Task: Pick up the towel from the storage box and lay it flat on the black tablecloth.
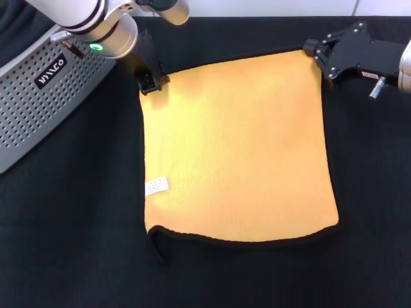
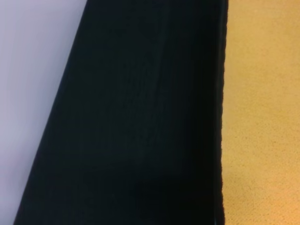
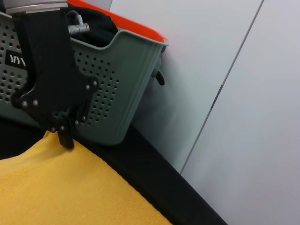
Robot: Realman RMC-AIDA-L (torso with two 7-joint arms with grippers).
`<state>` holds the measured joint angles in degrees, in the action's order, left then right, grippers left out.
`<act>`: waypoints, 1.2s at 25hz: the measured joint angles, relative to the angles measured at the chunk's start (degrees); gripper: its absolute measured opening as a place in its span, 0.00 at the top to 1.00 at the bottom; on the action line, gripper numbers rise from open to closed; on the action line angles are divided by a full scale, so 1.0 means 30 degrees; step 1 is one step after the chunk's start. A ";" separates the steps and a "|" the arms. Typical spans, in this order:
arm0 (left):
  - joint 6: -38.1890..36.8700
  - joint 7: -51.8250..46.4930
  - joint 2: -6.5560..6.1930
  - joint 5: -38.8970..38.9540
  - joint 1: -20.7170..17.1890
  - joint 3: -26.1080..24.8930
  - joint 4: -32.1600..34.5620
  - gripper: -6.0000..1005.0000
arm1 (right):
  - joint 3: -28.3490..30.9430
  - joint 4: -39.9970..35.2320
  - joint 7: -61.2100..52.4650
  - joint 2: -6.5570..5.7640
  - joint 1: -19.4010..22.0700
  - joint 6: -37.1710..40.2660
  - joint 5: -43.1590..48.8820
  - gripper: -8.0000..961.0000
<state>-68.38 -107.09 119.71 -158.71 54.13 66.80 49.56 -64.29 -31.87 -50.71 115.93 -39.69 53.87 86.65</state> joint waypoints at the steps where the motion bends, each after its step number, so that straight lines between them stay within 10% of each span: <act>1: 0.0103 0.0001 0.0011 0.0002 0.0001 0.0001 -0.0010 0.96 | 0.0009 -0.0025 0.0000 -0.0010 -0.0001 -0.0034 -0.0001 0.99; 17: 0.0632 -0.0236 0.0060 0.0403 -0.0170 0.0555 -0.0034 0.96 | -0.0052 0.0026 -0.0144 0.0029 -0.0137 -0.0651 -0.0072 0.99; 26: 0.0736 -0.0774 0.0084 0.1609 -0.0878 0.0392 0.1010 0.79 | 0.0011 -0.0630 -0.0340 0.0026 0.1049 -0.0486 -0.1789 0.71; 30: -0.0415 -0.0416 0.0022 0.7003 -0.3154 -0.1109 0.3874 0.64 | 0.0053 -0.1209 -0.1658 -0.0044 0.2753 0.2294 -0.2500 0.59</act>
<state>-69.63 -108.33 119.77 -137.70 44.67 63.47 61.18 -64.14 -35.49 -55.68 115.80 -31.43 60.75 79.15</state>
